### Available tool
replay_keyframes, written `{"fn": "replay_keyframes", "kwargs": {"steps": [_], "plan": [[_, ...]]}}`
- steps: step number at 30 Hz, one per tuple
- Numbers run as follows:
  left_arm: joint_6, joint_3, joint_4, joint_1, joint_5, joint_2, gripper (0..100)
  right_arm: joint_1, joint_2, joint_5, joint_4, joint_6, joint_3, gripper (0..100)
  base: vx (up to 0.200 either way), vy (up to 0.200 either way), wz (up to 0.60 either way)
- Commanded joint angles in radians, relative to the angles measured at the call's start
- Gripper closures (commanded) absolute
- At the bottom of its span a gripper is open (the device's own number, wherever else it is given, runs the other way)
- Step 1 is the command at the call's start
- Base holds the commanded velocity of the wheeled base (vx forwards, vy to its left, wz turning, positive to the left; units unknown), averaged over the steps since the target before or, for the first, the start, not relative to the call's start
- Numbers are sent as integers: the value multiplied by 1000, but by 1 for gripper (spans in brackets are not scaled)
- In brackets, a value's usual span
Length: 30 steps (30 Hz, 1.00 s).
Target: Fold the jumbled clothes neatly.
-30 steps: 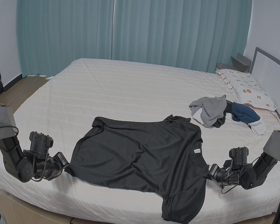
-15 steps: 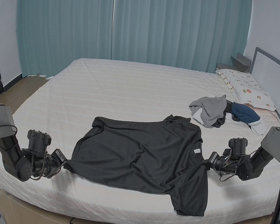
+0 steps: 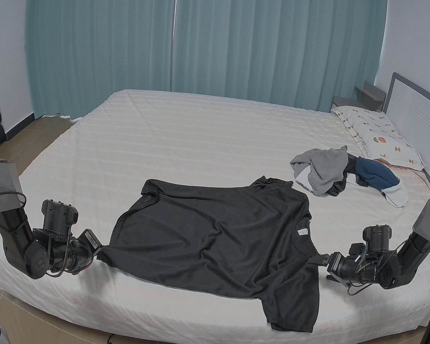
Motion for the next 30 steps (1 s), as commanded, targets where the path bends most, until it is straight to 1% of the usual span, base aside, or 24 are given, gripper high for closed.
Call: {"fn": "replay_keyframes", "kwargs": {"steps": [1,5,13,14,17,19,22,24,28,29,30], "plan": [[0,6,0,-2,-1,0,100,-1,-38,58,-1,-67,106,0,0,0,0],[0,11,-2,-2,-2,0,100,28,-19,58,-1,-72,119,0,0,0,0],[1,11,0,-2,-4,0,100,51,-4,57,-1,-66,107,0,0,0,0],[1,11,0,-3,-5,0,100,55,-2,54,-1,-70,109,100,0,0,0],[1,11,1,-2,-4,-1,100,57,-5,45,-1,-73,118,100,0,0,0],[4,14,4,-2,-4,-1,100,48,-15,26,1,-77,129,100,0,0,0],[12,23,4,-2,-5,-1,100,31,-32,-4,2,-96,149,100,0,0,0],[17,27,4,-3,-7,-3,100,20,-44,-14,4,-116,169,100,0,0,0],[46,43,10,-3,-7,-16,100,3,-73,-14,10,-132,198,100,0,0,0],[79,64,9,-3,-8,-26,100,-11,-99,-14,18,-141,215,100,0,0,0],[93,70,10,-3,-8,-29,100,-15,-107,-14,22,-146,222,100,0,0,0]]}}
